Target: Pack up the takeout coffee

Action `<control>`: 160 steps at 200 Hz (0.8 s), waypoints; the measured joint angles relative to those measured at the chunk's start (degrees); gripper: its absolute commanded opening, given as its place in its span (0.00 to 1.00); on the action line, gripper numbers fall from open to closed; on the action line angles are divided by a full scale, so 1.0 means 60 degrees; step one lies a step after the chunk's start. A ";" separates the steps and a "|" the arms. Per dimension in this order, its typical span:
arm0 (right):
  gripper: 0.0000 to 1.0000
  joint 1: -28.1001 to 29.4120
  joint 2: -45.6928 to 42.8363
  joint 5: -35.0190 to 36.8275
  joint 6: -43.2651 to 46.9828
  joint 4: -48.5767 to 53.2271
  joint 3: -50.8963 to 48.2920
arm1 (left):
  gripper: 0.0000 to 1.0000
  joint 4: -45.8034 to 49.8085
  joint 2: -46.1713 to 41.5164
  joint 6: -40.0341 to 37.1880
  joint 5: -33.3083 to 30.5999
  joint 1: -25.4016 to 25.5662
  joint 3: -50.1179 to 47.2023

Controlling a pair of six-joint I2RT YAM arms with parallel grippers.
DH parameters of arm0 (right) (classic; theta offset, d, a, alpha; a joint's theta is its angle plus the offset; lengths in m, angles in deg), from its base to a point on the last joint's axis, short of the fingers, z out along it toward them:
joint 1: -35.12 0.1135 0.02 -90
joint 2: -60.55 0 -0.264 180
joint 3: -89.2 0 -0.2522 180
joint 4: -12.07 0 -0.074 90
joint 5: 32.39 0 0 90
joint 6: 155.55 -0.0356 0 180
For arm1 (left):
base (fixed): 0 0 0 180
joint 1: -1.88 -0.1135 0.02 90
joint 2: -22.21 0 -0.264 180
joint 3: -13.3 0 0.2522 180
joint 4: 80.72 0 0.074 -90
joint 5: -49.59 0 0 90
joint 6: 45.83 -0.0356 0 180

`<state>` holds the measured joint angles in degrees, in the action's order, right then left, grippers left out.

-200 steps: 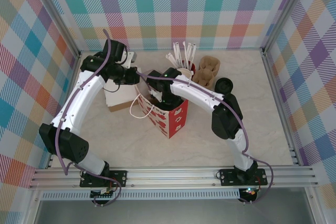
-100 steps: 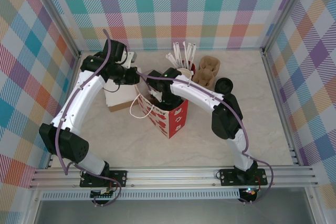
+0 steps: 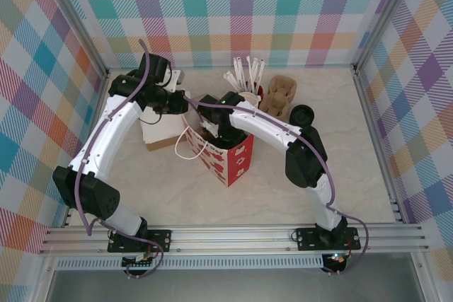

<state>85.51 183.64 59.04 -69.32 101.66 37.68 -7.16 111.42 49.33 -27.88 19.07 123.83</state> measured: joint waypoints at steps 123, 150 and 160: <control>0.71 -0.0025 0.0007 -0.0036 0.0004 -0.0510 -0.0568 | 0.13 0.0000 0.0051 0.0000 0.0004 0.0000 0.0000; 0.71 -0.0025 0.0026 -0.0051 0.0004 -0.0623 -0.0688 | 0.13 0.0004 0.0051 0.0000 0.0004 0.0000 0.0000; 0.71 -0.0025 0.0051 -0.0062 0.0004 -0.0663 -0.0739 | 0.13 0.0000 0.0051 0.0000 0.0007 0.0000 -0.0004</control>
<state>85.36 183.95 58.67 -69.30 97.69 33.24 -7.16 111.73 49.33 -27.83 19.07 123.81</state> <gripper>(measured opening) 0.840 0.134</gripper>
